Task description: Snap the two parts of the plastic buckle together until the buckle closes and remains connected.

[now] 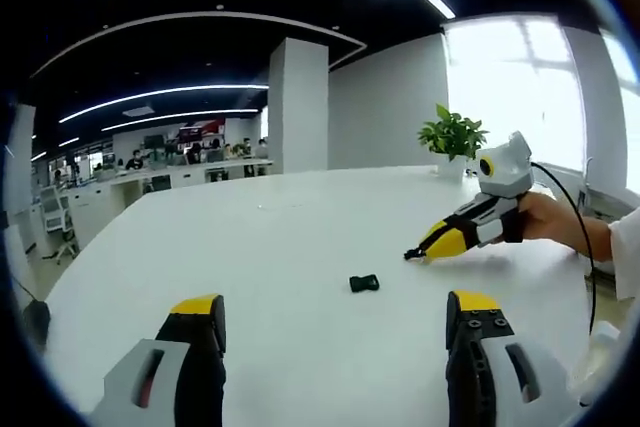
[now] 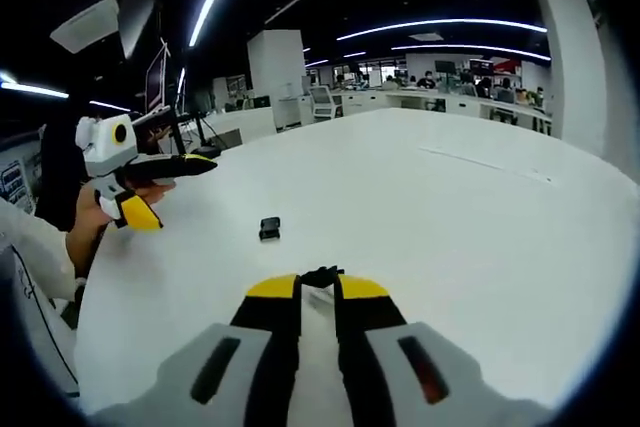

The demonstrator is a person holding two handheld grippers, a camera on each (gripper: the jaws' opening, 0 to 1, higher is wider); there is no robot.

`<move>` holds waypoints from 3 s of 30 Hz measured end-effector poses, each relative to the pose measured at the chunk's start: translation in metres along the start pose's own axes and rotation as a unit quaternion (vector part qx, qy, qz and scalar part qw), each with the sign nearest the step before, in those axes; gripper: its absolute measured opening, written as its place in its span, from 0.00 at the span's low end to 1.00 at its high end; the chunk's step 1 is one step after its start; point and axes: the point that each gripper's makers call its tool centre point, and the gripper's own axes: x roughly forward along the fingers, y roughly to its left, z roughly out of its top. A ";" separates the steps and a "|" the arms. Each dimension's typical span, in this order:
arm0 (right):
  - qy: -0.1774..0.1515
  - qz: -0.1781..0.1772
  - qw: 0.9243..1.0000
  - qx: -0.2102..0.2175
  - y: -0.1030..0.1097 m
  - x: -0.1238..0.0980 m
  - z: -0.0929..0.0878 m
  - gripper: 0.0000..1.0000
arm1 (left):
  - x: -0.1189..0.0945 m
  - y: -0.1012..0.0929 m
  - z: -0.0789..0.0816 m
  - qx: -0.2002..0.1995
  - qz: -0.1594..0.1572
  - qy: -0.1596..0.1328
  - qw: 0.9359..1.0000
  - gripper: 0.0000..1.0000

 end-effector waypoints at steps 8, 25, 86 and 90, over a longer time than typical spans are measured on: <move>0.013 0.010 1.000 -0.004 0.000 0.000 -0.008 0.13 | 0.013 -0.002 -0.003 0.006 -0.009 0.015 1.000 0.92; 0.007 -0.031 0.999 0.003 -0.003 -0.003 -0.011 0.30 | 0.022 -0.005 -0.003 0.002 -0.018 0.018 1.000 0.92; -0.005 -0.081 0.996 -0.035 -0.009 0.005 -0.010 0.16 | 0.068 -0.019 -0.017 0.063 -0.039 0.064 0.995 0.72; -0.006 -0.079 0.996 -0.035 -0.010 0.005 -0.009 0.14 | 0.071 -0.020 -0.016 0.062 -0.041 0.063 0.995 0.68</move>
